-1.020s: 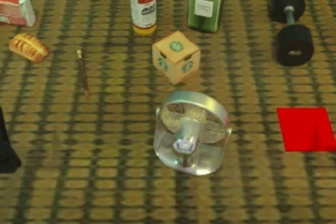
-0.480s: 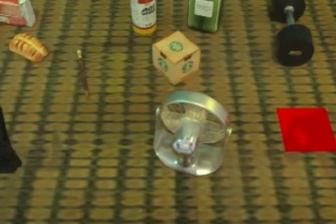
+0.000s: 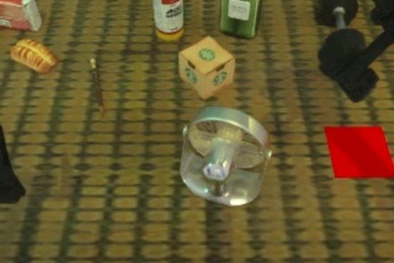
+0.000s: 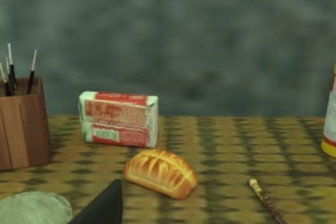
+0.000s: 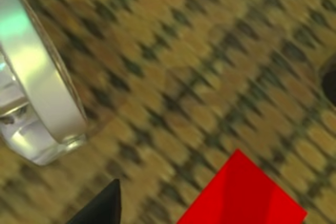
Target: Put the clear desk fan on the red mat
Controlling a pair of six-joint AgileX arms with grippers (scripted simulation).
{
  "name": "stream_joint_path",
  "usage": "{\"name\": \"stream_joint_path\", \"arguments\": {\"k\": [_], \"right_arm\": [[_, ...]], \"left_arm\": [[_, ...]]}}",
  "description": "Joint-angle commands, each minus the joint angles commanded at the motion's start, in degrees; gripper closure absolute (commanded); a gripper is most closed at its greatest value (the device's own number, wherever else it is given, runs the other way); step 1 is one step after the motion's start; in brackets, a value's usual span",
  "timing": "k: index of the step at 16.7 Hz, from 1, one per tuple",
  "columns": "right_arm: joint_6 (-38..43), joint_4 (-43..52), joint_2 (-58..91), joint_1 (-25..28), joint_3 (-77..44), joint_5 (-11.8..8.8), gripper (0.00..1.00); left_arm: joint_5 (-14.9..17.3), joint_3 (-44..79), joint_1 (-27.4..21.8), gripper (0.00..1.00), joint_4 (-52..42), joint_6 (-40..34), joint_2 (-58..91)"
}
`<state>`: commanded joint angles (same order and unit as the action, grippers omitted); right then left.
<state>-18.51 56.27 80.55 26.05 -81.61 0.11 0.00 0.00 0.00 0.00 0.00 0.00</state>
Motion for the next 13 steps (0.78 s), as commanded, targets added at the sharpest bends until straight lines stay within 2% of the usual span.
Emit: {"name": "stream_joint_path", "arguments": {"k": [7,10,13], "right_arm": [[-7.52,23.48,35.10,10.94,-35.88,-0.03,0.00],[-9.59,30.32,44.60,13.81,-44.31,0.02,0.00],[-10.54,33.57,48.72,15.10,-47.73,0.04,0.00]], "left_arm": [[0.00,0.00,0.00,0.00,0.00,0.00,0.00],[0.00,0.00,0.00,0.00,0.00,0.00,0.00],[0.00,0.00,0.00,0.00,0.00,0.00,0.00]]}}
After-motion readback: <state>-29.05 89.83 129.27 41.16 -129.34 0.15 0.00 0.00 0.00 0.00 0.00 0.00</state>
